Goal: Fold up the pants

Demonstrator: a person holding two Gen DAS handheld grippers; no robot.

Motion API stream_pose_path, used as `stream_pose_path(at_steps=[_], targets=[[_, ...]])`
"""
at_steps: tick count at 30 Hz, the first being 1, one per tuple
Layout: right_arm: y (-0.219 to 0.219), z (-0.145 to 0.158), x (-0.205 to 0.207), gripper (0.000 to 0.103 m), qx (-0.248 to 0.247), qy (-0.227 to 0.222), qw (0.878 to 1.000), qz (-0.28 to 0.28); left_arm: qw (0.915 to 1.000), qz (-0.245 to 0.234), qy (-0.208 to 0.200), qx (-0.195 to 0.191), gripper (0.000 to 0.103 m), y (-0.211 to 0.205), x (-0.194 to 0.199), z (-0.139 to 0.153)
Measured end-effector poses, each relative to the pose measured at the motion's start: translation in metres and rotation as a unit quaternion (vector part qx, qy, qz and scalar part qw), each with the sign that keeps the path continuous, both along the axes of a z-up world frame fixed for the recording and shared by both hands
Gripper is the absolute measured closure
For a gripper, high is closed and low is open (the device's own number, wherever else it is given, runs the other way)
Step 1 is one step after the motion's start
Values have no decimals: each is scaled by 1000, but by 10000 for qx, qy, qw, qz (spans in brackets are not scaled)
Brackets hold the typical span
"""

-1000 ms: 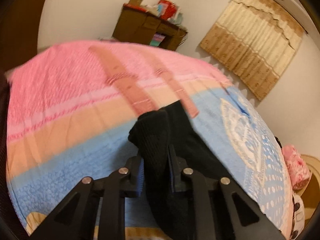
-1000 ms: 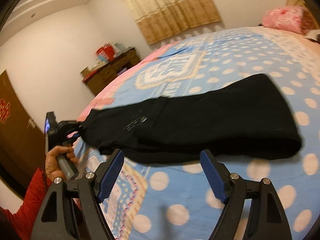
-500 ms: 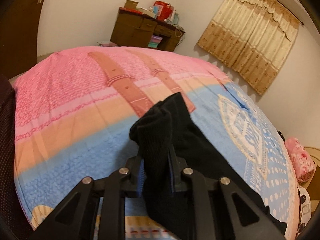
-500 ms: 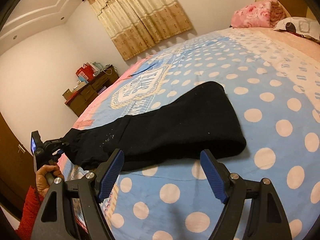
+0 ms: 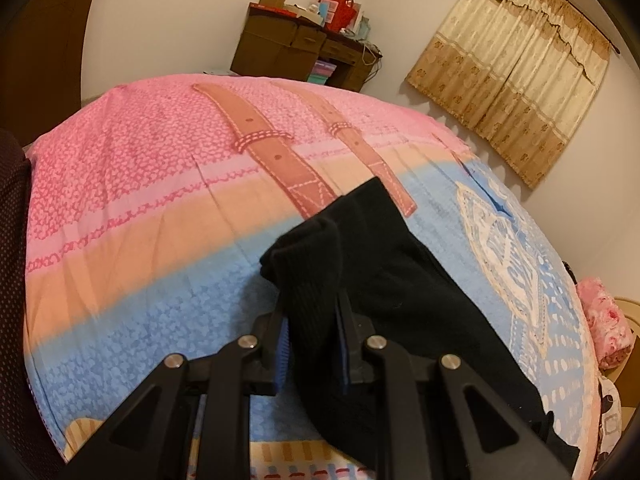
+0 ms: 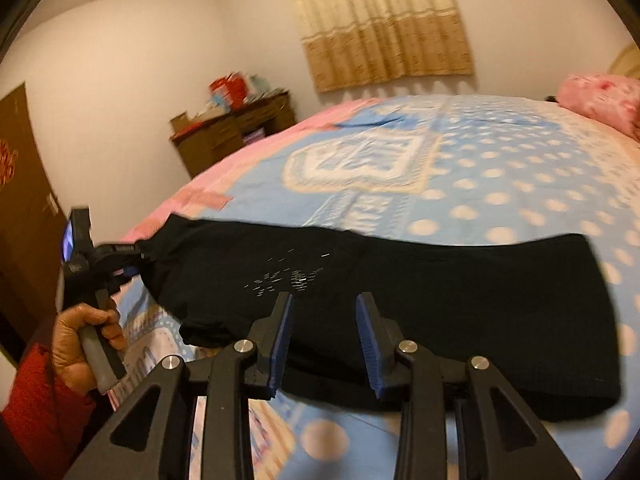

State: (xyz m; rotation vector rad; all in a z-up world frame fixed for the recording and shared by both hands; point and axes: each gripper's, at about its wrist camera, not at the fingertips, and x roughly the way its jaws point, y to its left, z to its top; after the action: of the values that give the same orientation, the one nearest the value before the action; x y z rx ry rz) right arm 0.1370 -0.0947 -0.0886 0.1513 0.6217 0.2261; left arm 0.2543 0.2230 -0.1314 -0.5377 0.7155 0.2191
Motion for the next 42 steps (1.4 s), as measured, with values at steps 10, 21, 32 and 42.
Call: stream_pose_path(at_steps=[10,21,32,42], targets=[[27,-37,10,44,-510,-16,9979,409,9991,-3,88,415,83,-11,9,-2],[22,-41,7,37,-214,-162,9980,580,9984,-69,83,556,83,-12,7,4],[22,-35,-2,29,-146,-152,9985,513,9999,-128,-111,28,83,-2,-9,14],[-69,-11,-64,29,122,-662,9911,-1149,9947,-561,-566,650,84,-42,-15,49]])
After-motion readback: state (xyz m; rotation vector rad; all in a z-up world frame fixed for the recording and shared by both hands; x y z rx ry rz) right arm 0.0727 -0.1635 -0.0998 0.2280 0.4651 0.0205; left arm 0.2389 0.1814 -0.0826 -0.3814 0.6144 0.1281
